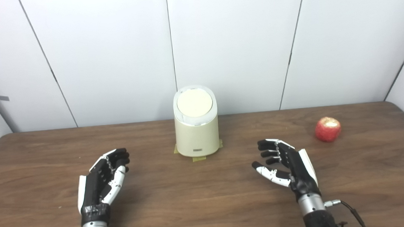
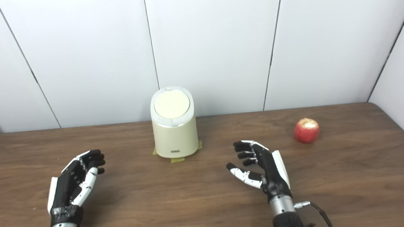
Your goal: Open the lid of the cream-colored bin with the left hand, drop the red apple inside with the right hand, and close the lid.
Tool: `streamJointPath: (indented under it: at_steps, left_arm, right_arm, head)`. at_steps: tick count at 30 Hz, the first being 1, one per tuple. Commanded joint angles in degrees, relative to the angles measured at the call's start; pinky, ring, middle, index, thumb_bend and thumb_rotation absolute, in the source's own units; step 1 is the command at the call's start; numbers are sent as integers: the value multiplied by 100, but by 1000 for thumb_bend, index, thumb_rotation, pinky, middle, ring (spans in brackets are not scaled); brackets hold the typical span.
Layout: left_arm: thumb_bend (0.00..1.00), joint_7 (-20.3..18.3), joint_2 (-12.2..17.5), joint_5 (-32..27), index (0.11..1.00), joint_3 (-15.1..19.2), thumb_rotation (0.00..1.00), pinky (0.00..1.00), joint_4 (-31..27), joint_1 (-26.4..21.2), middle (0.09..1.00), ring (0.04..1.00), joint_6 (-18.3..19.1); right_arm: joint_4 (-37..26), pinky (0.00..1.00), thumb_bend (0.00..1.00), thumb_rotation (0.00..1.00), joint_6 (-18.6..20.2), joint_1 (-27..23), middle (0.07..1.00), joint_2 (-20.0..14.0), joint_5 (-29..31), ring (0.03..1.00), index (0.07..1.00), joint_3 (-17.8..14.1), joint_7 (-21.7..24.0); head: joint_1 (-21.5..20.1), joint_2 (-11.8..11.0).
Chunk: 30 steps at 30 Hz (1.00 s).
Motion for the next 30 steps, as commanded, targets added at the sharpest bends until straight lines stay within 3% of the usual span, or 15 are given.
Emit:
streamJointPath:
  at_steps: [1, 3, 5, 7, 9, 13, 16, 23, 27, 30]
  left_arm:
    - [269, 49, 33, 132, 686, -33, 340, 648, 80, 54, 705, 701, -152]
    - [267, 2, 63, 100, 703, -43, 347, 654, 46, 13, 721, 713, -204]
    - [321, -79, 133, 96, 745, -74, 450, 683, 13, -50, 757, 744, -246]
    - [451, -129, 225, 183, 810, -121, 608, 749, -44, -129, 820, 809, -227]
    - [560, -127, 271, 223, 852, -143, 670, 794, -59, -202, 863, 856, -181]
    - [688, -82, 354, 698, 917, -272, 761, 904, -474, -550, 928, 935, 763]
    - [701, -141, 419, 879, 989, -377, 827, 942, -616, -912, 991, 992, 1313]
    - [776, -94, 365, 1109, 1000, -553, 790, 999, -676, -1808, 1000, 1000, 2403]
    - [827, -98, 330, 1413, 1000, -755, 708, 1000, -687, -2345, 1000, 1000, 3098]
    - [884, -59, 285, 1558, 1000, -868, 647, 1000, -627, -2621, 1000, 1000, 3389]
  right_arm:
    - [-99, 564, 265, 134, -186, -180, 680, 5, -21, 654, 658, 3, -75]
    - [-74, 568, 262, 139, -147, -202, 682, 14, -24, 658, 662, -3, -78]
    - [-22, 569, 262, 140, -146, -233, 680, 18, -66, 656, 661, 2, -110]
    - [33, 559, 266, 162, -183, -251, 670, 12, -122, 645, 654, 17, -144]
    - [85, 562, 274, 186, -199, -265, 666, 34, -81, 643, 651, -1, -151]
    - [119, 560, 276, 193, -202, -266, 664, 26, -133, 644, 649, 20, -184]
    - [133, 546, 279, 201, -215, -261, 659, 22, -165, 633, 647, 41, -218]
    - [132, 562, 276, 194, -237, -252, 668, 13, -140, 644, 651, 54, -230]
    - [90, 539, 271, 189, -252, -231, 653, -3, -167, 626, 648, 77, -228]
    - [22, 549, 271, 213, -90, -223, 662, 15, -167, 636, 653, 72, -199]
  head:
    - [-7, 3]
    - [20, -9]
    - [49, -58]
    - [37, -71]
    - [40, -95]
    - [51, -104]
    - [50, -115]
    - [57, -90]
    - [47, -80]
    - [42, -80]
